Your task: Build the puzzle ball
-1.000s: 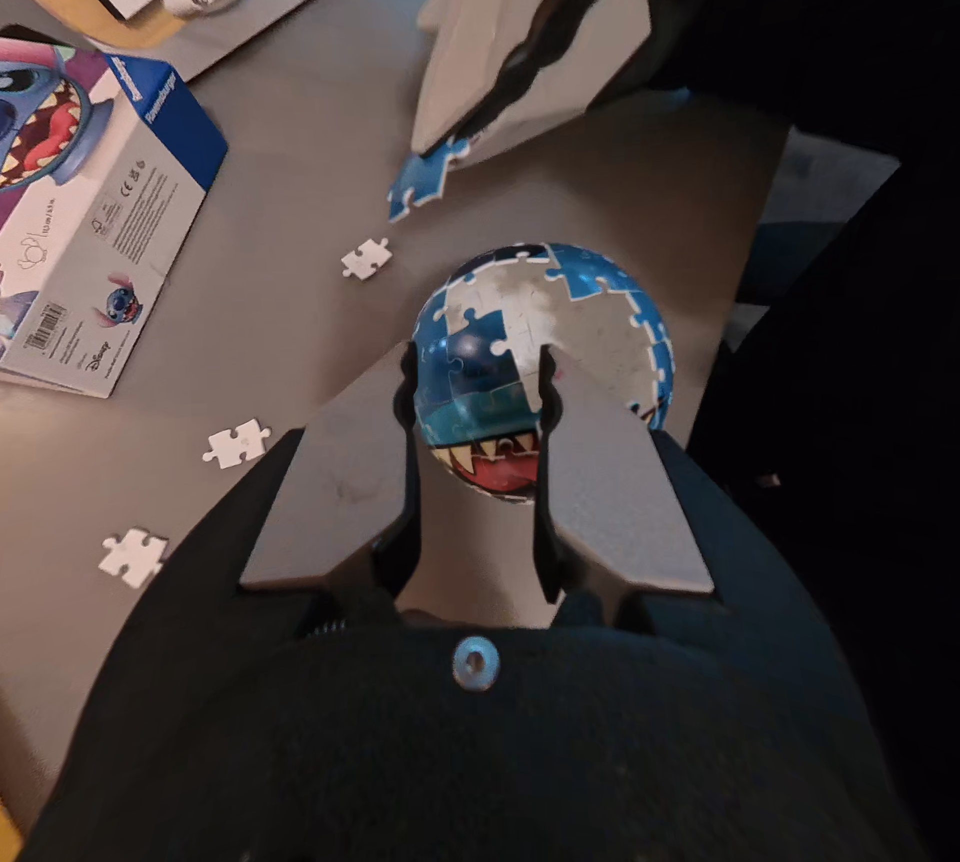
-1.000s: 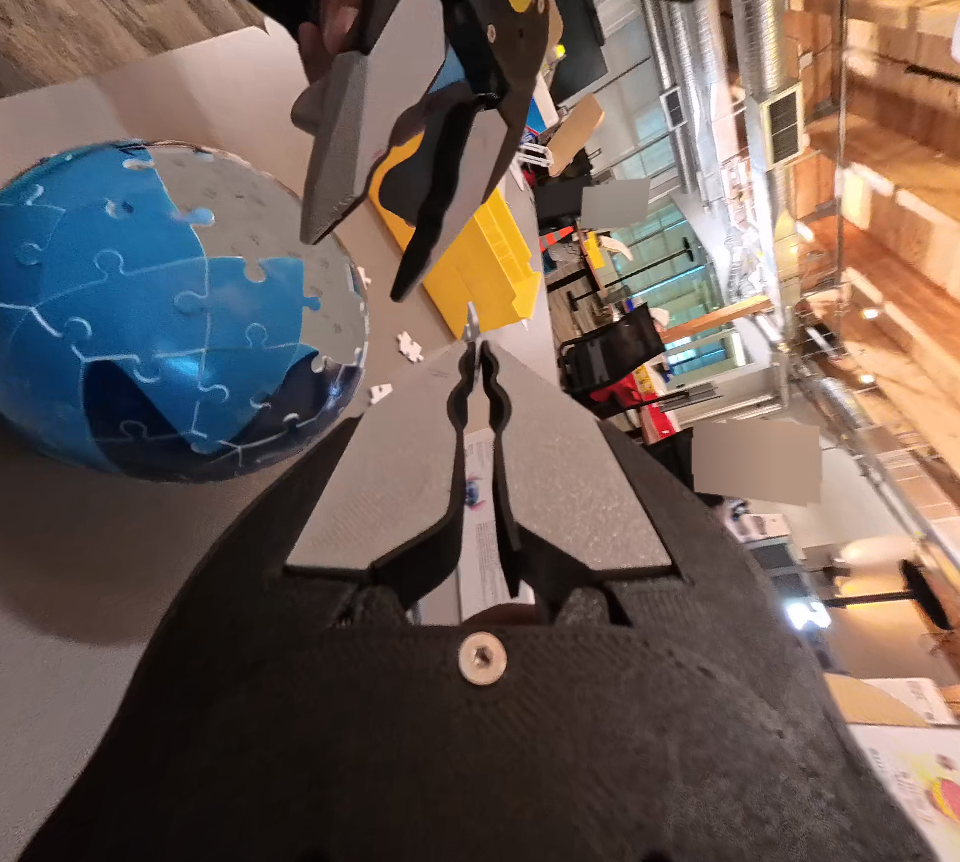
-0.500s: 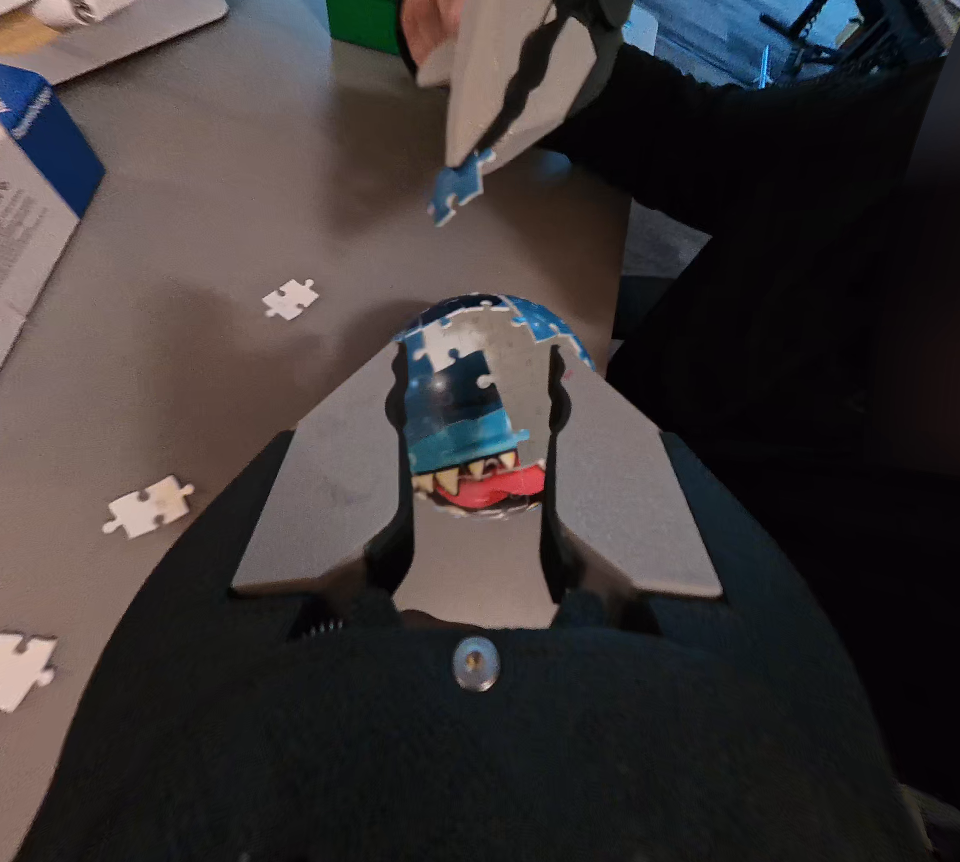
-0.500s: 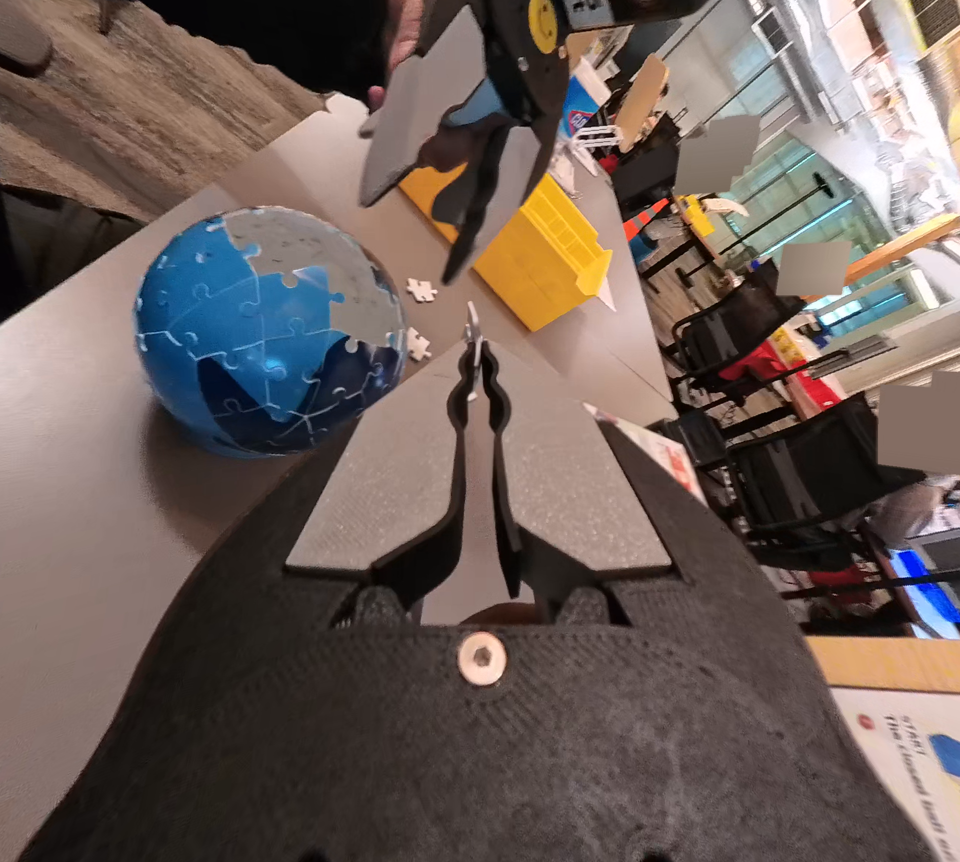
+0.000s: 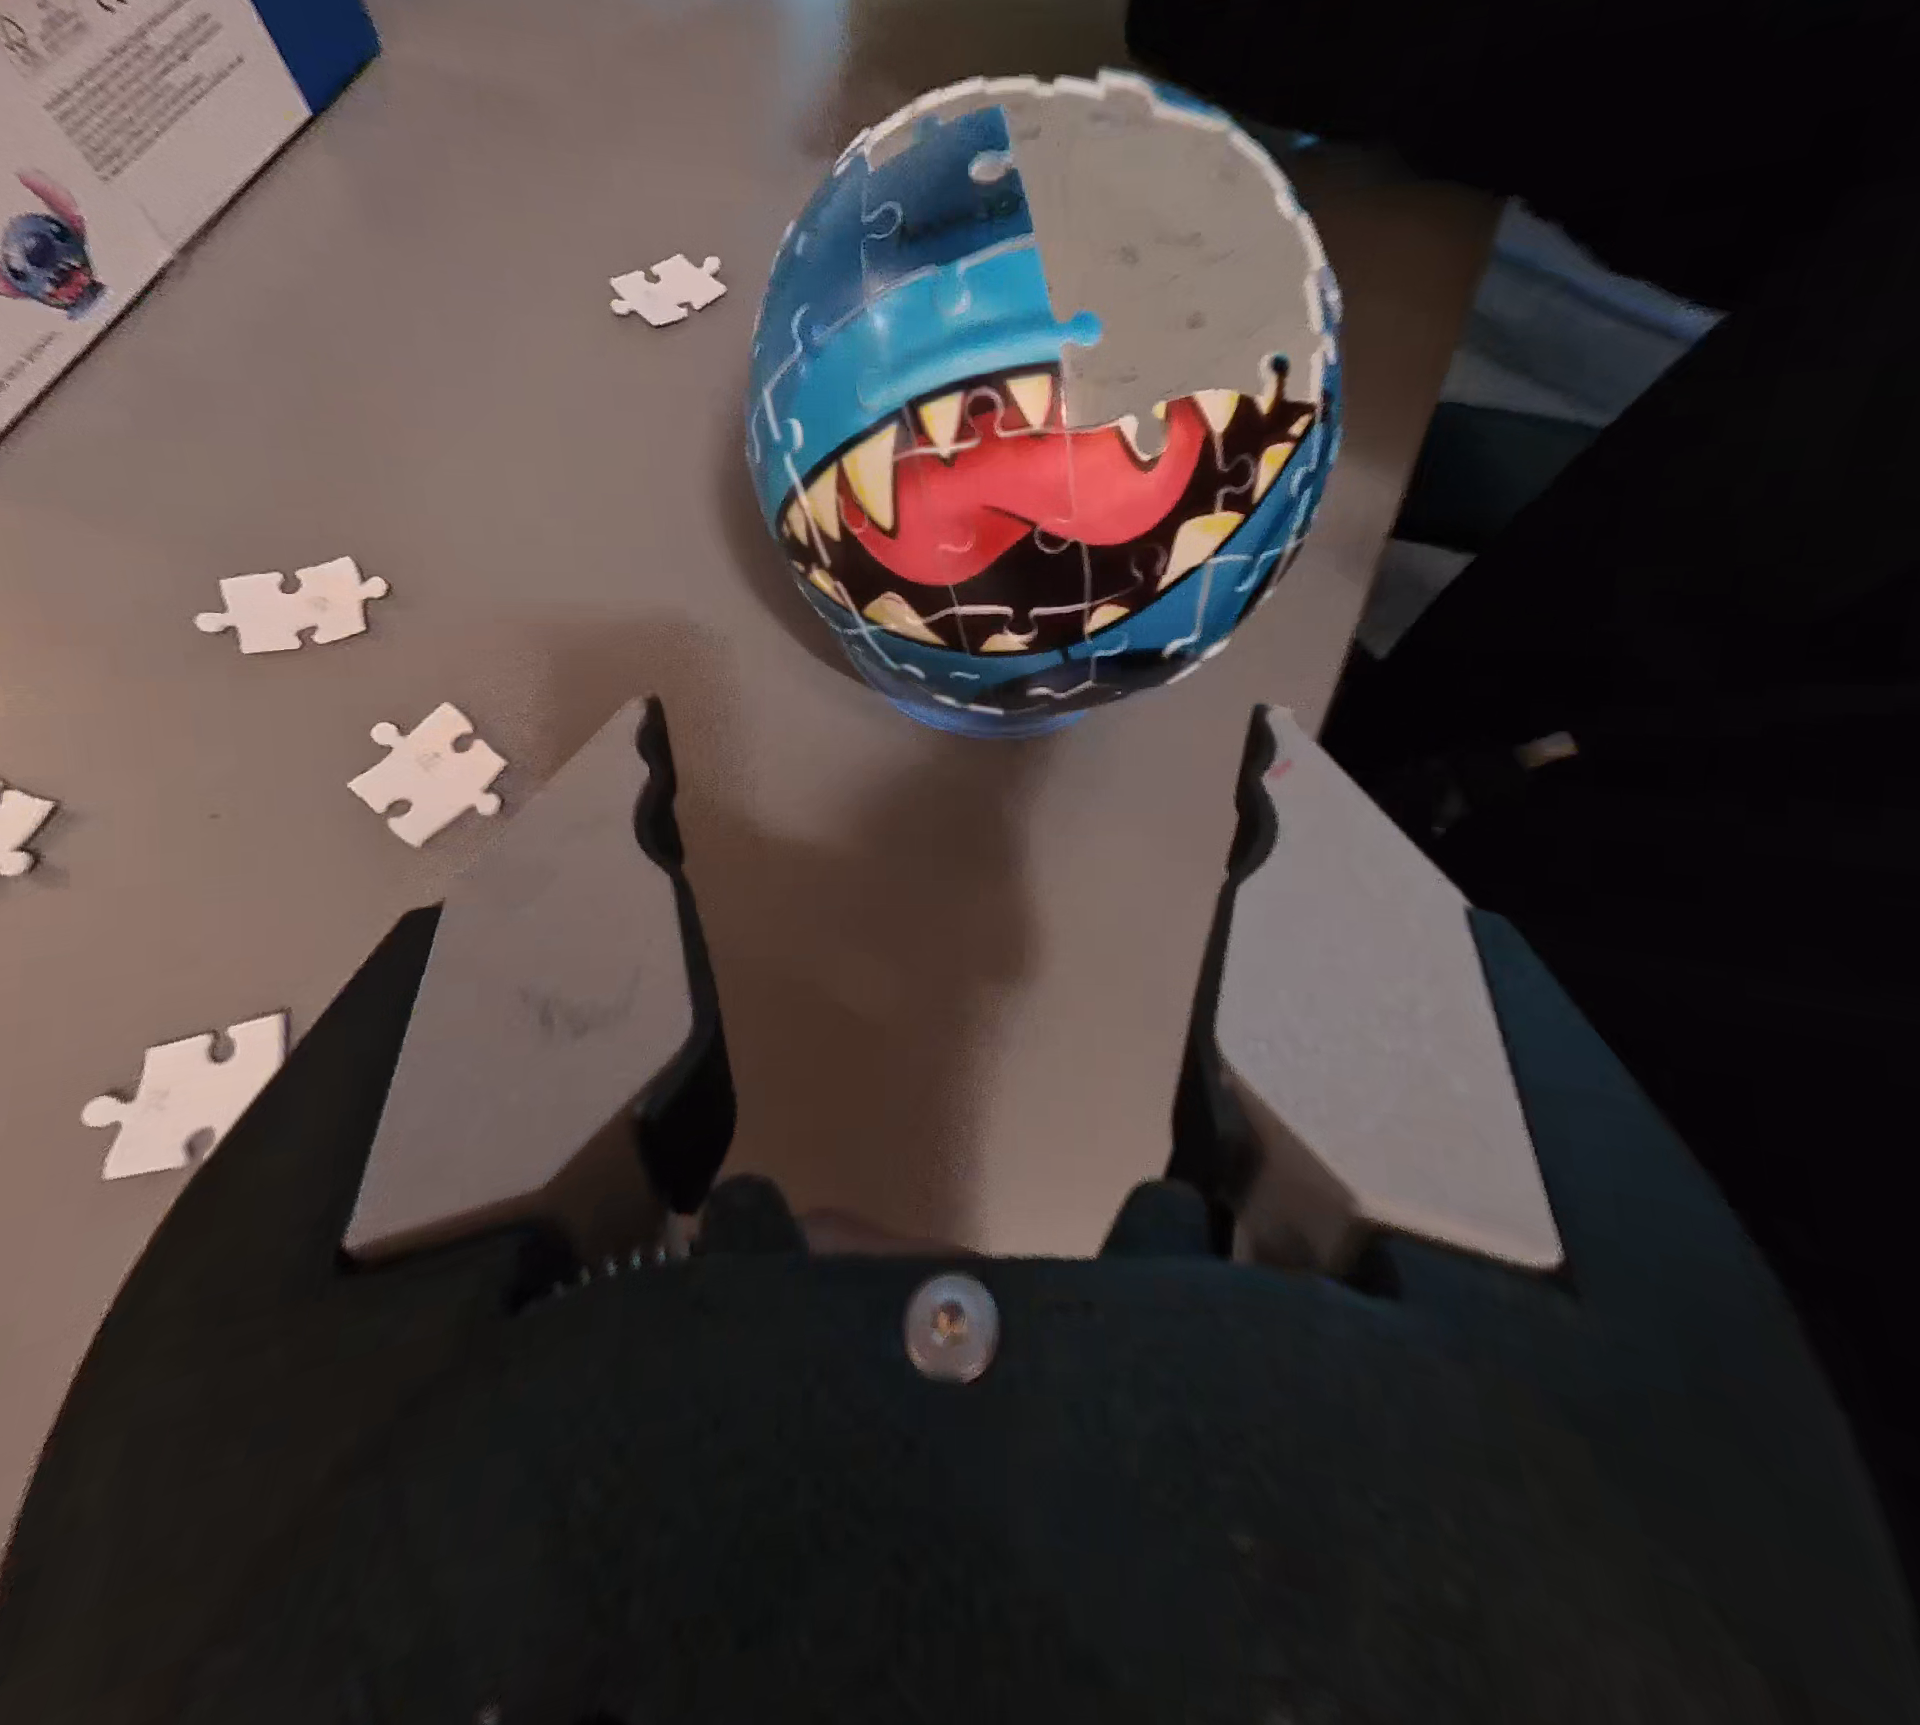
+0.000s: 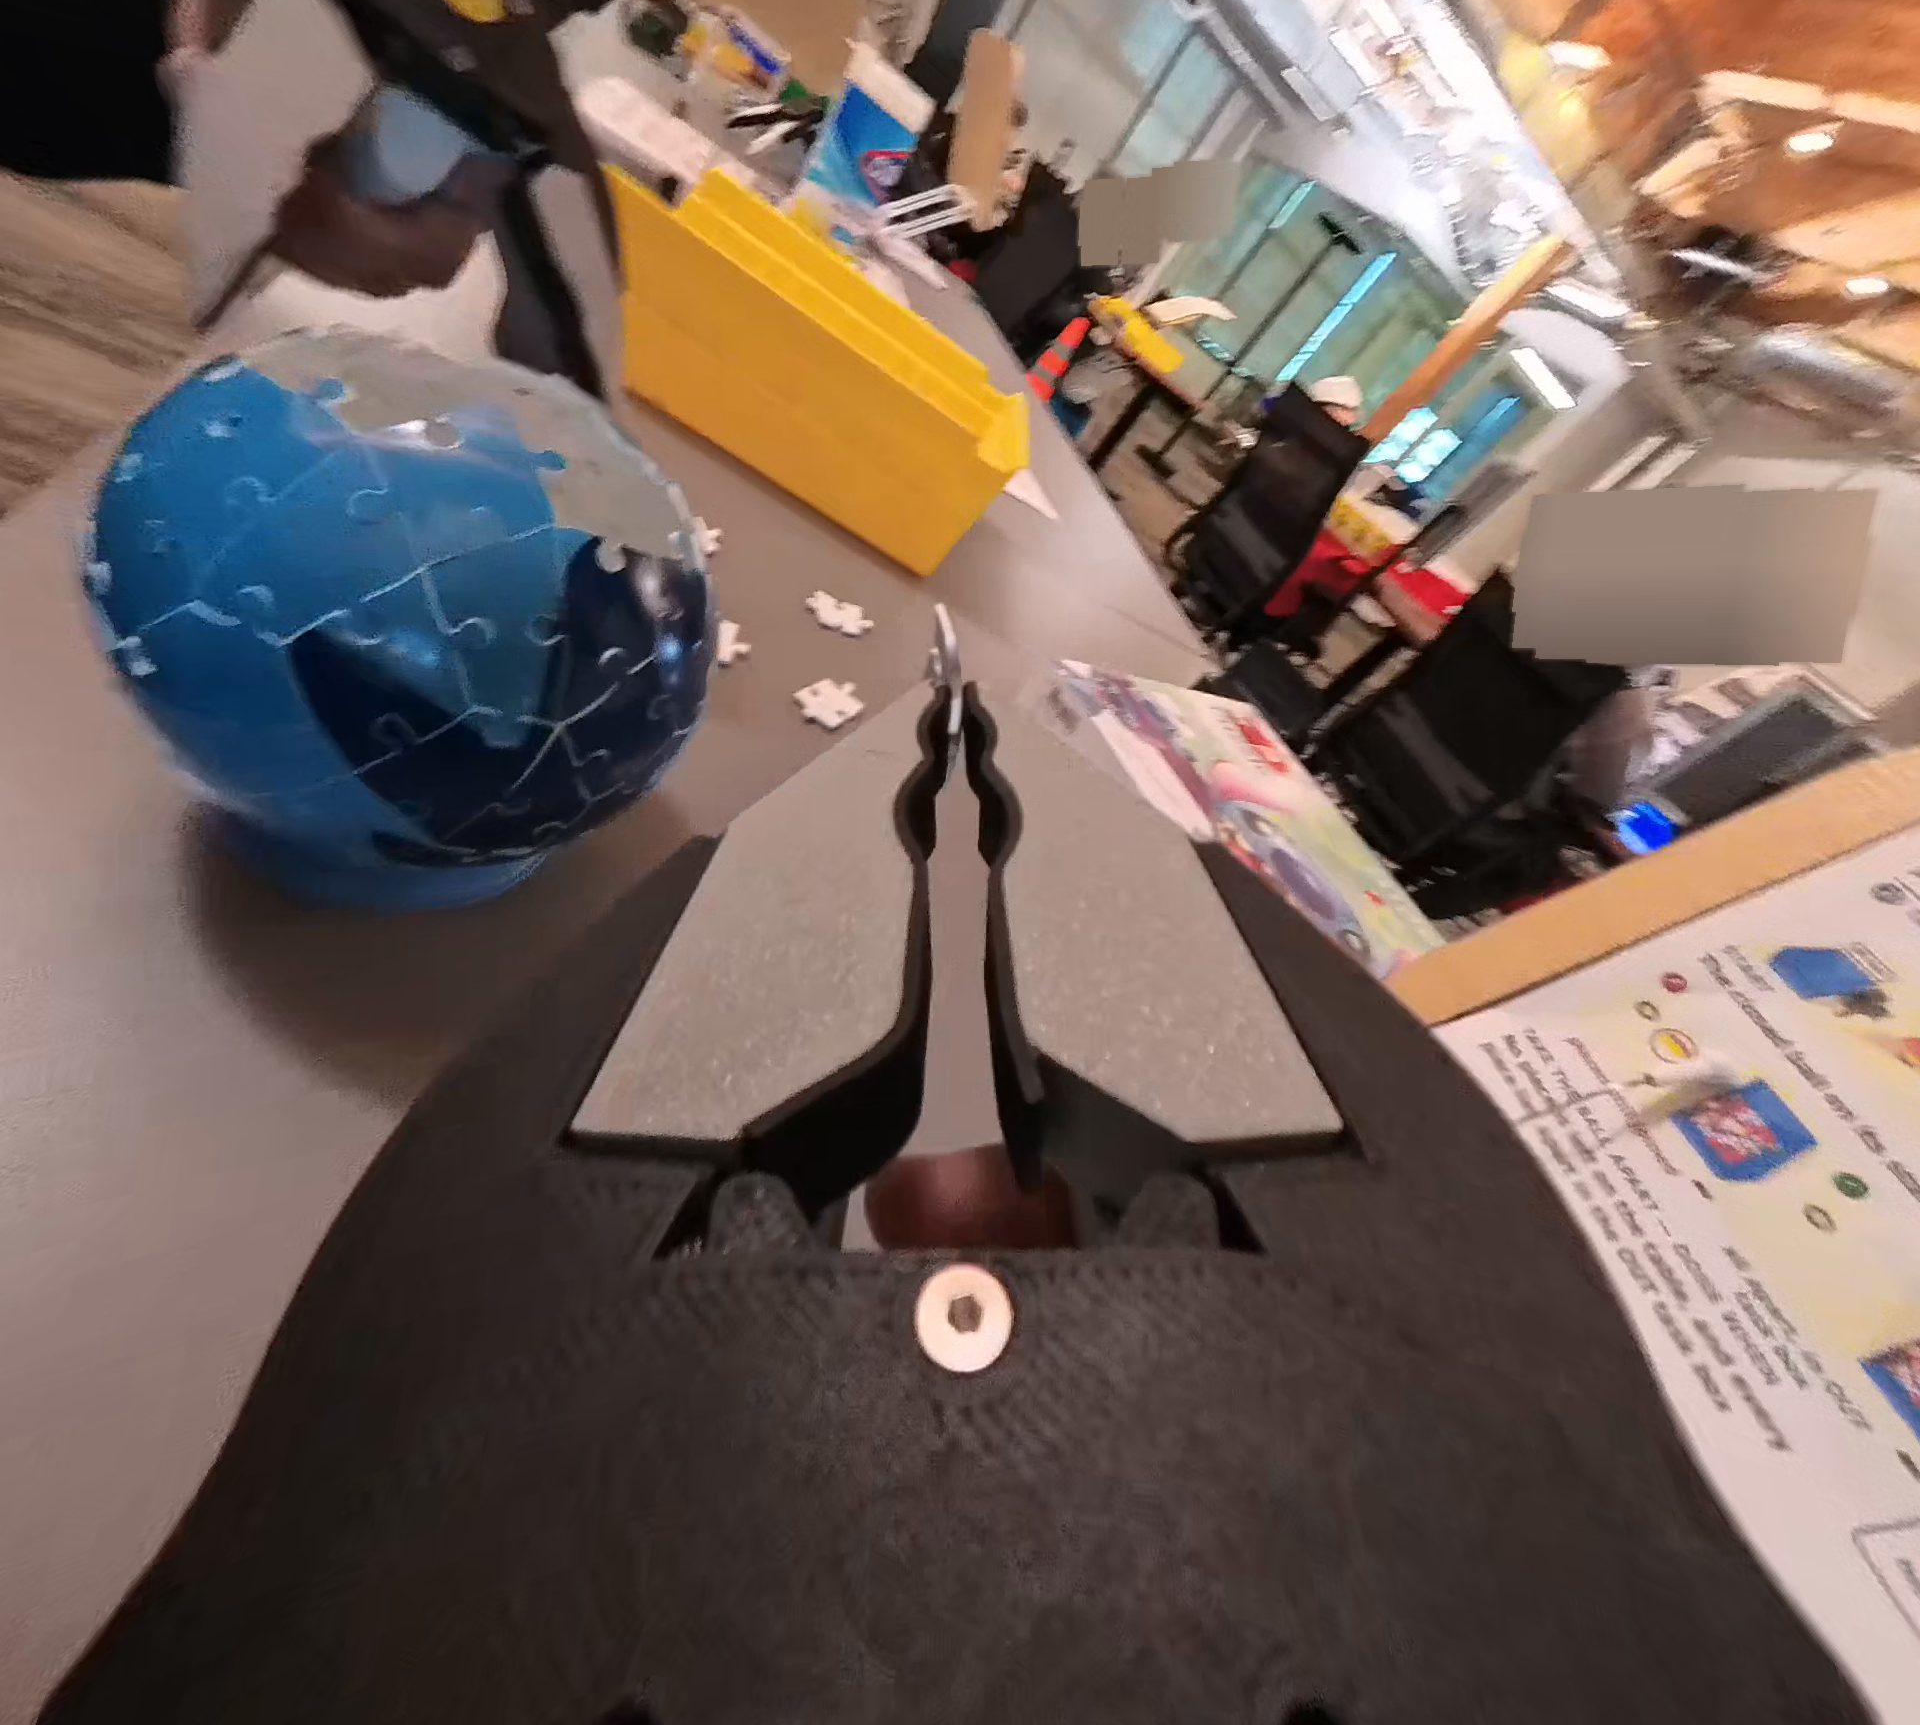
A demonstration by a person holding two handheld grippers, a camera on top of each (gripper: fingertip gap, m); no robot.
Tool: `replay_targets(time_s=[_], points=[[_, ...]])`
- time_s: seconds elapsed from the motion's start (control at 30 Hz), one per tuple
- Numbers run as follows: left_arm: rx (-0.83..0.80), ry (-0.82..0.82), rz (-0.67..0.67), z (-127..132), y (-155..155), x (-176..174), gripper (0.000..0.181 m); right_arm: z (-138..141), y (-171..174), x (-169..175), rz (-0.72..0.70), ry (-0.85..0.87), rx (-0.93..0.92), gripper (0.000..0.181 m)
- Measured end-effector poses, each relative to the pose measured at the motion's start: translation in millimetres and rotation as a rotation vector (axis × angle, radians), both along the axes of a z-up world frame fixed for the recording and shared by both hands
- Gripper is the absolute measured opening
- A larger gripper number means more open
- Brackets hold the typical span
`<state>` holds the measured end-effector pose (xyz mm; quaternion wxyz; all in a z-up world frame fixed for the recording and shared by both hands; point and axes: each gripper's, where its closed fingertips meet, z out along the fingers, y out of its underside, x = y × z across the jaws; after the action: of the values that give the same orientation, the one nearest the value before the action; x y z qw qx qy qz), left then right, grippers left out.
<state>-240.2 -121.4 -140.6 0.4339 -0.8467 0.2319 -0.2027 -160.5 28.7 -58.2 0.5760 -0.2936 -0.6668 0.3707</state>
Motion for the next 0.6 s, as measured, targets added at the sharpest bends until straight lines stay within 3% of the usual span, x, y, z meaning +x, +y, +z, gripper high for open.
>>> replay_targets(time_s=[0.1,0.27,0.43,0.5,0.6], points=[[0.032,0.058,0.049,-4,7,10,0.110,-14,4,-6,-0.059,0.017,-0.086,0.000],[0.030,0.031,0.048,-13,11,24,0.113,-58,-6,-10,-0.076,-0.103,-0.017,0.000],[0.014,0.033,-0.004,-21,23,30,0.114,-88,25,-3,-0.211,-0.178,0.335,0.000],[0.022,0.037,-0.033,-20,25,31,0.116,-104,29,2,-0.216,-0.222,0.461,0.000],[0.033,0.023,-0.067,-21,27,32,0.116,-126,22,8,-0.166,-0.307,0.510,0.000]])
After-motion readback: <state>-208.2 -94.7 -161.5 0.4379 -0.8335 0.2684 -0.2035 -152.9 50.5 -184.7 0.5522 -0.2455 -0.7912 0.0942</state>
